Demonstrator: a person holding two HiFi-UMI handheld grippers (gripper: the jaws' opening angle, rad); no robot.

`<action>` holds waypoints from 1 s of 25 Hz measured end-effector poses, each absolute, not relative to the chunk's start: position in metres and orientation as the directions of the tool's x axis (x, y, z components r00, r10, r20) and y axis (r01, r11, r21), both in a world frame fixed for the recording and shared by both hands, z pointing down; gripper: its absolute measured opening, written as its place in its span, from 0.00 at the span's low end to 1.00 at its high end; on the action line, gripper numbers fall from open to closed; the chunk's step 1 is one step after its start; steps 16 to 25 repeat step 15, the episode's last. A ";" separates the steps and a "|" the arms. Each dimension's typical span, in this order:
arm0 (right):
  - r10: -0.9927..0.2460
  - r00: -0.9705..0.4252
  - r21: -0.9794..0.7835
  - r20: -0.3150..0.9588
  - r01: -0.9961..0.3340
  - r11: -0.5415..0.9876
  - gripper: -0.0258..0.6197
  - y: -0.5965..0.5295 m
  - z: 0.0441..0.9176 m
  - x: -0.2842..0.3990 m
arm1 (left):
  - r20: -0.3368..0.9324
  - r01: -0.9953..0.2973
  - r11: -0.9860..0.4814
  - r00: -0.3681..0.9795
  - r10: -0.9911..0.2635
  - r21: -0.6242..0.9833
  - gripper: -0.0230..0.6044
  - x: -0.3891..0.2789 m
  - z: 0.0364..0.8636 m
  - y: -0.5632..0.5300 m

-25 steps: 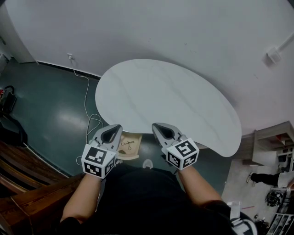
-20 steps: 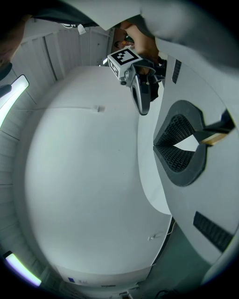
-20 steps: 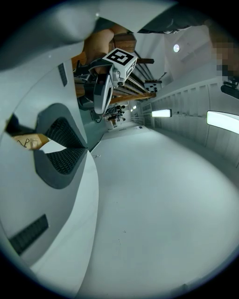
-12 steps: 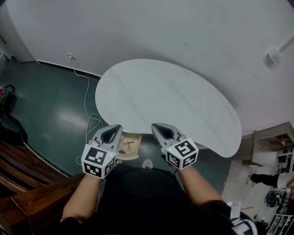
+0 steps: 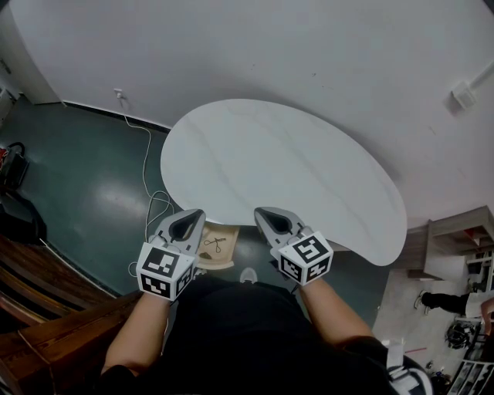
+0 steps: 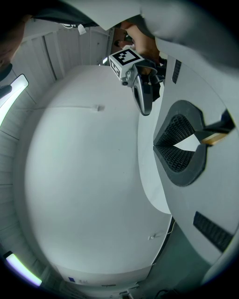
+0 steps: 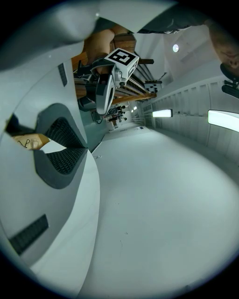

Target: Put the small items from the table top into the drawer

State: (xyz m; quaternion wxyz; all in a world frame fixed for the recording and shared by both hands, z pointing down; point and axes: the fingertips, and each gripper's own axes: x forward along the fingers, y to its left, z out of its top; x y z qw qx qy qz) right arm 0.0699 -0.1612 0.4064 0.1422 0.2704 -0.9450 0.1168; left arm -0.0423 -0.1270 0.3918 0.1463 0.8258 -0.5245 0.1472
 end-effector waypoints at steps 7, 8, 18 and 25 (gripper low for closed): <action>-0.473 -0.814 -0.148 0.337 -0.542 0.827 0.05 -0.164 0.408 0.069 | 0.405 -0.911 -0.403 0.403 -0.821 0.090 0.06 -0.044 0.394 -0.129; -0.473 -0.814 -0.149 0.338 -0.542 0.827 0.05 -0.165 0.408 0.069 | 0.406 -0.911 -0.401 0.402 -0.821 0.090 0.06 -0.045 0.395 -0.130; -0.468 -0.816 -0.154 0.340 -0.539 0.828 0.05 -0.165 0.410 0.067 | 0.407 -0.914 -0.396 0.396 -0.823 0.089 0.06 -0.047 0.394 -0.131; -0.468 -0.816 -0.154 0.340 -0.539 0.828 0.05 -0.165 0.410 0.067 | 0.407 -0.914 -0.396 0.396 -0.823 0.089 0.06 -0.047 0.394 -0.131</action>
